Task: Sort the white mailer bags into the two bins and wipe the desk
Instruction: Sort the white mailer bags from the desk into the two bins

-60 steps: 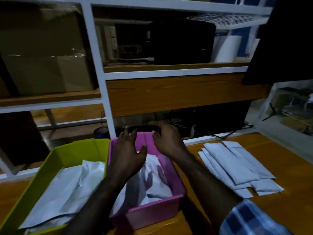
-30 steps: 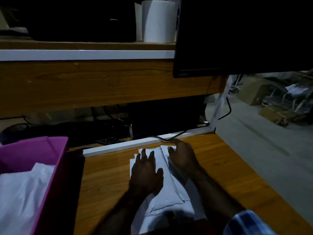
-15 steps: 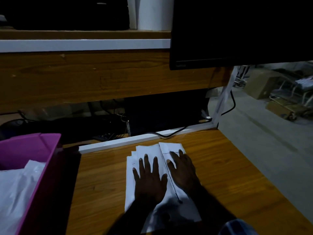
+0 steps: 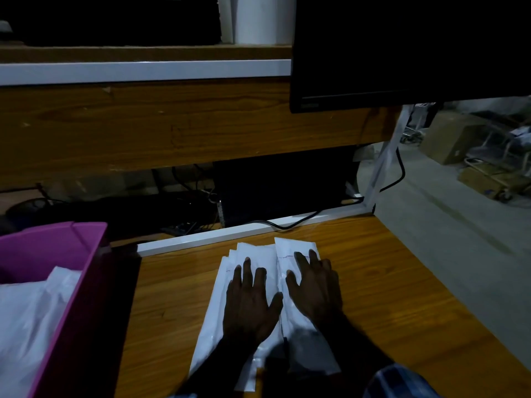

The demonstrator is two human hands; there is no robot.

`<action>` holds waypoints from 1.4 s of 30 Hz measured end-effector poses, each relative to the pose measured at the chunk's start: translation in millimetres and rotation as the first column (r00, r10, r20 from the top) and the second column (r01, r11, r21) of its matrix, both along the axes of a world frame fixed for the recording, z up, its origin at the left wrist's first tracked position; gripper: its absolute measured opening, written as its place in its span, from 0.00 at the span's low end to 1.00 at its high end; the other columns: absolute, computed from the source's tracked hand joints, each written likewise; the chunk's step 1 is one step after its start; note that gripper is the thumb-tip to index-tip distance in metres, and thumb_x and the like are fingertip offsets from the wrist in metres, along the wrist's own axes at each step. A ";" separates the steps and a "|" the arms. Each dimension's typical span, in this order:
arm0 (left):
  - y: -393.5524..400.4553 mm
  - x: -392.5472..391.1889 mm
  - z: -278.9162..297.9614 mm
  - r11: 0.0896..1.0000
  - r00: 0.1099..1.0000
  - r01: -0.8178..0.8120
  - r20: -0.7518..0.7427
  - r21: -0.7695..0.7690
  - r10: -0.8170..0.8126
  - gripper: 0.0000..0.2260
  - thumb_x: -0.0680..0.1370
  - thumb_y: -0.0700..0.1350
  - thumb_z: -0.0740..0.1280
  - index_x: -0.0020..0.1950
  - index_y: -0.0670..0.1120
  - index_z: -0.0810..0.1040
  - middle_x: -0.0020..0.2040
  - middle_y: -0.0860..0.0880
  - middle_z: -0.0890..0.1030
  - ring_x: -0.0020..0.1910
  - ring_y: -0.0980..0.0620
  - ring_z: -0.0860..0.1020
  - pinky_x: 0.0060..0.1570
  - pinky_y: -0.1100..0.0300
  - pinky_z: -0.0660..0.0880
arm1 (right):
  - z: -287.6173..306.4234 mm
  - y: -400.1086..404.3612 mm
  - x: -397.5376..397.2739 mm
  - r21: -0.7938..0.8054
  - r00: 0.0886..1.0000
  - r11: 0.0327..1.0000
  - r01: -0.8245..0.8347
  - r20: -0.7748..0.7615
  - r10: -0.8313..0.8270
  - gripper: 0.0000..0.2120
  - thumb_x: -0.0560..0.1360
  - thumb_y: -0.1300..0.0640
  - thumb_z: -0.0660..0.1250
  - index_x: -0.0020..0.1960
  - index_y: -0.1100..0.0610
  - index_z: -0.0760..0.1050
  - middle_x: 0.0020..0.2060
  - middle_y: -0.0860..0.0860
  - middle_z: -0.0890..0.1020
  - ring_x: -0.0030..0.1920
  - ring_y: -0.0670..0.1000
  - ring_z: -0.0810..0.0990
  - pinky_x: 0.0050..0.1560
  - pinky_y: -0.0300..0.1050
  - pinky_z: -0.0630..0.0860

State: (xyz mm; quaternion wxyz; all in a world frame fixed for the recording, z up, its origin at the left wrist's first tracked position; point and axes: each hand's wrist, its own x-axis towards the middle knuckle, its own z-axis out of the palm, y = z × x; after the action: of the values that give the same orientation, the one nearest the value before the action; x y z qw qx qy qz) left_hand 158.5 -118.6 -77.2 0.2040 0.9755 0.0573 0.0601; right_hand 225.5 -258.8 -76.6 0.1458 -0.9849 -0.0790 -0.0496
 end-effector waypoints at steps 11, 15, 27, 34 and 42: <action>1.3 -3.3 -11.9 0.999 0.992 0.004 0.124 0.035 -0.008 0.24 0.77 0.54 0.54 0.72 0.47 0.68 0.71 0.37 0.69 0.68 0.36 0.69 0.61 0.42 0.70 | -20.6 -3.2 -0.9 0.180 0.995 0.981 -0.075 -0.052 0.086 0.27 0.80 0.47 0.58 0.77 0.42 0.52 0.78 0.55 0.49 0.77 0.60 0.48 0.74 0.53 0.55; -2.1 -1.5 -5.8 1.000 0.991 -0.017 0.132 0.025 0.014 0.23 0.76 0.50 0.57 0.69 0.45 0.72 0.68 0.37 0.72 0.65 0.35 0.73 0.60 0.43 0.72 | -15.9 -6.3 -0.9 0.238 0.997 0.968 -0.076 0.013 0.076 0.24 0.79 0.60 0.60 0.74 0.47 0.65 0.76 0.57 0.59 0.76 0.60 0.57 0.73 0.50 0.59; 8.1 3.8 58.6 1.000 0.948 -0.005 0.319 0.005 0.003 0.24 0.77 0.44 0.65 0.73 0.45 0.67 0.74 0.41 0.64 0.73 0.40 0.62 0.70 0.53 0.55 | 37.4 4.9 3.0 0.325 0.957 0.940 -0.105 0.289 0.006 0.26 0.72 0.70 0.66 0.68 0.56 0.73 0.69 0.63 0.71 0.70 0.63 0.68 0.69 0.55 0.65; 37.8 -13.9 95.1 1.000 0.915 -0.019 0.402 -0.012 0.022 0.24 0.77 0.41 0.64 0.73 0.46 0.66 0.75 0.42 0.63 0.74 0.44 0.60 0.71 0.58 0.51 | 76.4 36.7 -5.3 0.403 0.932 0.896 -0.185 0.362 0.030 0.24 0.75 0.70 0.62 0.69 0.55 0.72 0.72 0.59 0.67 0.74 0.59 0.63 0.71 0.51 0.64; 98.9 -48.2 138.1 0.990 0.872 -0.107 0.470 -0.094 0.138 0.24 0.77 0.42 0.67 0.73 0.46 0.68 0.75 0.43 0.63 0.73 0.43 0.61 0.70 0.48 0.62 | 107.3 93.2 -28.5 0.489 0.920 0.839 -0.240 0.391 0.035 0.25 0.76 0.70 0.59 0.69 0.52 0.72 0.73 0.56 0.66 0.75 0.55 0.62 0.72 0.50 0.64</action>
State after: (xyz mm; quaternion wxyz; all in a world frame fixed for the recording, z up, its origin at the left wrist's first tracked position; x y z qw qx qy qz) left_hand 110.4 -19.7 60.9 0.2390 0.9181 0.0691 0.3084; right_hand 197.0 -165.6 30.6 0.3963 -0.8712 -0.1597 -0.2417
